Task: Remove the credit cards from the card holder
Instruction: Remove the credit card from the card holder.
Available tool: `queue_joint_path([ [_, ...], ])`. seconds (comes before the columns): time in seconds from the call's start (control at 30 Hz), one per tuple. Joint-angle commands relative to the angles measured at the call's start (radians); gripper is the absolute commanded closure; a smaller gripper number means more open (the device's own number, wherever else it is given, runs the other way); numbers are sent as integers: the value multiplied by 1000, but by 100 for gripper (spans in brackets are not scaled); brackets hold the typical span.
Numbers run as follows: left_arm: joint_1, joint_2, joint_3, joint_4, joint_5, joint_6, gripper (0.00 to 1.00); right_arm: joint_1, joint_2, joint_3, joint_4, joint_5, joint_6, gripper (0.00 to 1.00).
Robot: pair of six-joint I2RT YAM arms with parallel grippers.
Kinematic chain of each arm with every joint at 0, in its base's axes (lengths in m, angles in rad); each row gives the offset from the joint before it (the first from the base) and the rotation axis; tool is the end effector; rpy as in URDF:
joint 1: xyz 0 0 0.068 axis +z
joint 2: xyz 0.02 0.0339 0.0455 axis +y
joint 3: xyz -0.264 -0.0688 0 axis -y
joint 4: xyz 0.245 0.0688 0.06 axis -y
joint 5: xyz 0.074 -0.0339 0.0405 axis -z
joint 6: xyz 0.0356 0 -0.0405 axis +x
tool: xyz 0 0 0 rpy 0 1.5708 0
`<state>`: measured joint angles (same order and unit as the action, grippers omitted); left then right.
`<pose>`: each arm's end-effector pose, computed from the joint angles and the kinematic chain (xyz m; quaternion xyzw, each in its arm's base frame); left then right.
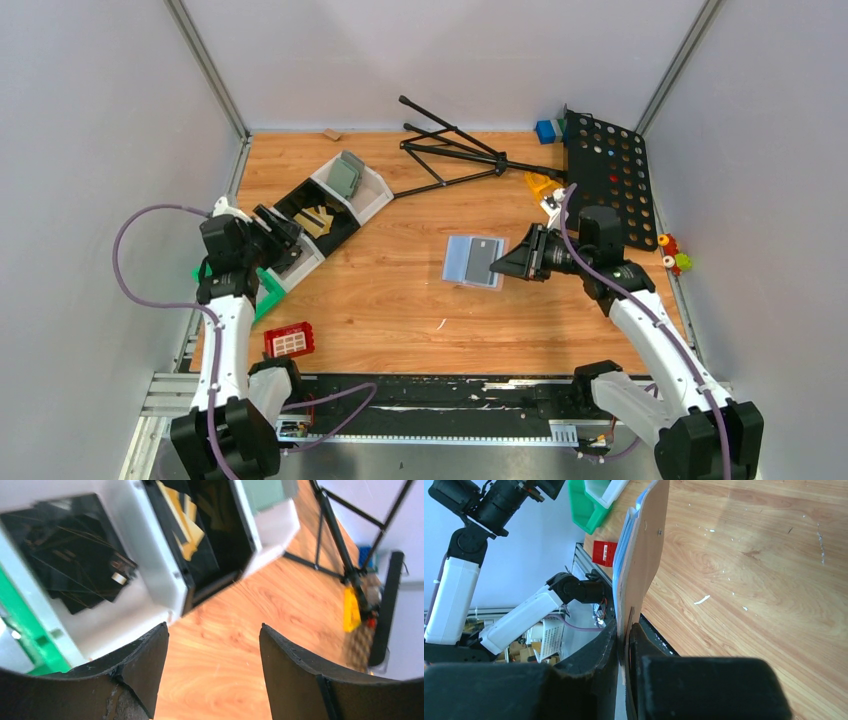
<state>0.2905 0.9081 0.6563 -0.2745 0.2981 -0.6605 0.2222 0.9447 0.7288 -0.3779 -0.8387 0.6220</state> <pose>0.1977 0.0482 0.2644 -0.3265 0.7959 -0.2172 0.4612 0.1878 0.0696 0.2788 -0.0271 0.8284 0.5036 0.2437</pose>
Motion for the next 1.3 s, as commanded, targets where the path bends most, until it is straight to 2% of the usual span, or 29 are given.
queue_joint_path([
  [0.0, -74, -86, -5, -70, 161, 39, 26, 8, -35, -39, 92, -31, 16, 100],
  [0.2, -292, -188, -123, 64, 339, -42, 25, 20, 8, -165, 357, -137, 140, 100],
  [0.3, -414, -228, -192, 158, 368, -81, 17, 48, 39, -205, 506, -148, 185, 100],
  [0.33, -436, -234, -216, 201, 384, -97, 11, 57, 53, -206, 520, -141, 190, 100],
  [0.4, -471, -238, -271, 308, 423, -125, 5, 89, 93, -203, 546, -136, 202, 100],
  [0.67, -517, -229, -377, 565, 528, -248, 2, 243, 206, -165, 693, -123, 268, 100],
  [0.87, -521, -234, -419, 575, 551, -273, 2, 316, 234, -124, 721, -92, 287, 100],
  [1.1, -523, -250, -493, 659, 579, -364, 2, 363, 248, -106, 766, -64, 318, 100],
  [1.27, -524, -254, -537, 833, 624, -498, 12, 377, 256, -116, 813, -54, 349, 100],
])
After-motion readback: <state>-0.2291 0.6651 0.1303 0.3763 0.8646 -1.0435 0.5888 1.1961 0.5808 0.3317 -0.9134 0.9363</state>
